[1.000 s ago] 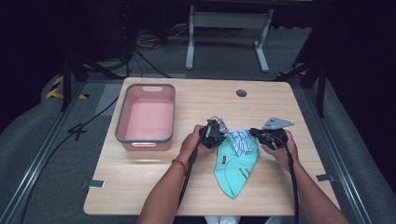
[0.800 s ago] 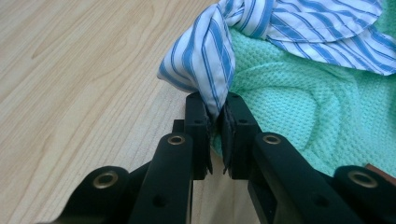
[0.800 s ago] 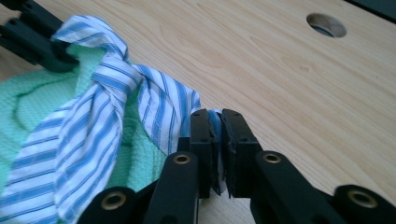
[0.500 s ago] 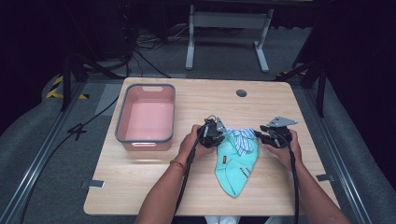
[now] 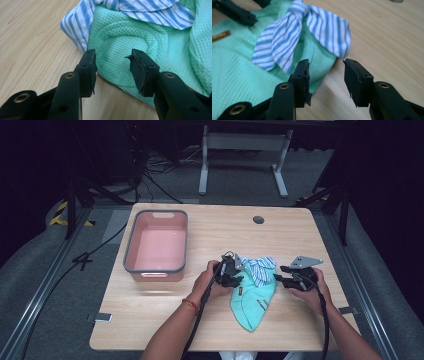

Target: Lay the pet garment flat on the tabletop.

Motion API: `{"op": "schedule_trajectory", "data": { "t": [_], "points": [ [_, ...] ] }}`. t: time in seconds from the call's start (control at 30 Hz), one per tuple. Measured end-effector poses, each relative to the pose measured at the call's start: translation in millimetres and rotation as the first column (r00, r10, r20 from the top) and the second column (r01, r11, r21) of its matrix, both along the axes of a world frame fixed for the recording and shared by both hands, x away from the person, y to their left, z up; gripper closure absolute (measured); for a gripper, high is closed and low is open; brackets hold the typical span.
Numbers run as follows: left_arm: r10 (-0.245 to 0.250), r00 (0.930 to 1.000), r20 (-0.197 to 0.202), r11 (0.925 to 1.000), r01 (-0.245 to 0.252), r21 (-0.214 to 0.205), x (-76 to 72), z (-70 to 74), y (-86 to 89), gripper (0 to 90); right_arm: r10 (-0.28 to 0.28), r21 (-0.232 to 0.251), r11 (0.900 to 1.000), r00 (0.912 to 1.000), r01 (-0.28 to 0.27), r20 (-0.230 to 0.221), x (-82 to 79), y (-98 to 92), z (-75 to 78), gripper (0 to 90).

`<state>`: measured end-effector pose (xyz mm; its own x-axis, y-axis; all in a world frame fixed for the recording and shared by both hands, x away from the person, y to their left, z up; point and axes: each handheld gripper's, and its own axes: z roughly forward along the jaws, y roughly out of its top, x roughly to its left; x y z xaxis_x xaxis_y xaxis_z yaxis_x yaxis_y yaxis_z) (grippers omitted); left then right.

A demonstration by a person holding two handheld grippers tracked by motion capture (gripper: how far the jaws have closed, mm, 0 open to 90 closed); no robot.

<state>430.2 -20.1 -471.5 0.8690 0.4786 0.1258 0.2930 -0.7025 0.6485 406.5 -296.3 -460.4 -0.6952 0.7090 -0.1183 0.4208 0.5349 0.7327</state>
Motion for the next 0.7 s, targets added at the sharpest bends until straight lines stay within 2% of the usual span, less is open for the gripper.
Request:
{"op": "schedule_trajectory", "data": {
  "t": [0.03,0.1,0.2,0.37,0.43,0.57,0.7],
  "points": [
    [0.012,0.9999,-0.007,0.9998,-0.012,-0.016,0.3,-1.0,3.0,56.7,0.007,-0.004,1.0000,0.9999,-0.007,-0.011,-2.5,-0.1,-6.0,56.0],
    [0.018,0.9998,-0.009,0.9996,-0.018,-0.021,-0.2,-1.5,5.0,56.7,0.001,-0.012,0.9999,0.9998,-0.001,-0.022,-3.7,-0.3,-11.1,54.7],
    [0.019,0.9998,0.009,0.9997,-0.019,-0.018,-2.0,-2.1,6.6,56.6,-0.008,-0.011,0.9999,0.9997,0.007,-0.024,-4.8,-1.3,-16.1,54.0],
    [0.039,0.9992,0.007,0.9989,-0.039,-0.024,-2.3,-2.5,12.4,55.7,-0.023,-0.027,0.9994,0.9995,0.022,-0.022,-6.7,-2.7,-15.4,53.9],
    [0.036,0.9994,0.001,0.9990,-0.036,-0.027,-2.0,-2.5,13.6,55.9,-0.029,-0.026,0.9993,0.9992,0.028,-0.028,-6.9,-3.6,-15.1,53.9],
    [0.037,0.9993,0.002,0.9993,-0.037,-0.004,-3.0,-0.5,17.1,55.7,-0.030,-0.062,0.9977,0.9991,0.028,-0.030,-9.3,-6.2,-12.4,53.2],
    [0.031,0.9995,-0.002,0.9995,-0.031,-0.011,-3.3,0.2,19.9,55.6,-0.031,-0.075,0.9968,0.9991,0.029,-0.030,-10.5,-7.8,-11.1,53.4]
  ]
}}
